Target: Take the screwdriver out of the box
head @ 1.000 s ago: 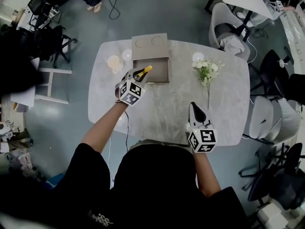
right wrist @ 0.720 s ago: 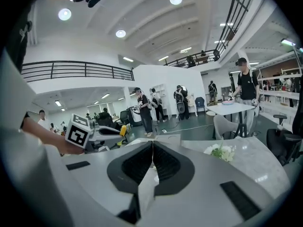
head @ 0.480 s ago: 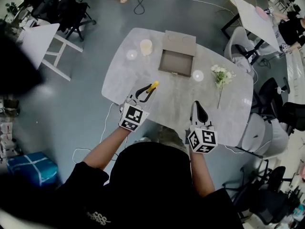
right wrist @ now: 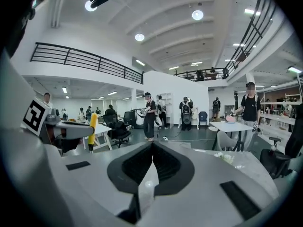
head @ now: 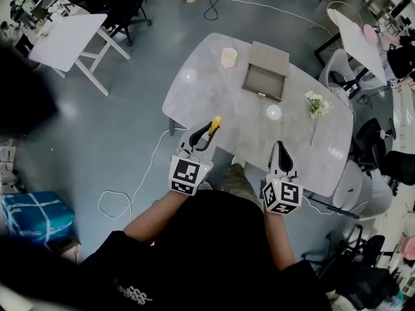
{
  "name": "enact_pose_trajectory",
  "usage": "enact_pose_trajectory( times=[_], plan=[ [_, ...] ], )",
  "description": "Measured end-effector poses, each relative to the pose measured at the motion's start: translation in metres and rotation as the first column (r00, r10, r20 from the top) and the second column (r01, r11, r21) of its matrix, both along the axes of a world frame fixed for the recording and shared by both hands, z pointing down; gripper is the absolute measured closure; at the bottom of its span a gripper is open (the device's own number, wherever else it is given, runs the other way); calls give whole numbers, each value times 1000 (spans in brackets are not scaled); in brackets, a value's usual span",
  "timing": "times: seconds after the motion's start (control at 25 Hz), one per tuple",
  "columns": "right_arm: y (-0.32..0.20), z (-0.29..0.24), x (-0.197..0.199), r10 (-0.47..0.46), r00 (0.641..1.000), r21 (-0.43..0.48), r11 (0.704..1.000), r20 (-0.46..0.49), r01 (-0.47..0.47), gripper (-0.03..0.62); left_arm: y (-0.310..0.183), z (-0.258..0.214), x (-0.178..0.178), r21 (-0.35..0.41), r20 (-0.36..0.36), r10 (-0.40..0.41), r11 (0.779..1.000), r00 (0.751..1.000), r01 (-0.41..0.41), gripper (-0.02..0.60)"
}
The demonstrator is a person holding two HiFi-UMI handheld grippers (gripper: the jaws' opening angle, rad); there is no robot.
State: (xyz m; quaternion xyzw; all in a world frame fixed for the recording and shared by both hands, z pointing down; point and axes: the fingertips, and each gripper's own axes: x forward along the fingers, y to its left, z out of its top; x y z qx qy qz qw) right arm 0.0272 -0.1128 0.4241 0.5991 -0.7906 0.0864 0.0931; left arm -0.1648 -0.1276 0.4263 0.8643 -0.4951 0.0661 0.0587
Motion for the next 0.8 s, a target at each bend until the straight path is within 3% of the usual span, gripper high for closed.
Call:
enact_pose_trajectory(
  times=[0.36,0.8],
  plan=[
    [21,-12,-17,13,999,41,999,-36,-11,582,20,-10,-26,34,-27,-27,999,999,28,500],
    [33,-13,-8,48,998,41,998,-50,-46,582,22,-15,-13,42,-37,4,999,999,-2,500]
  ],
)
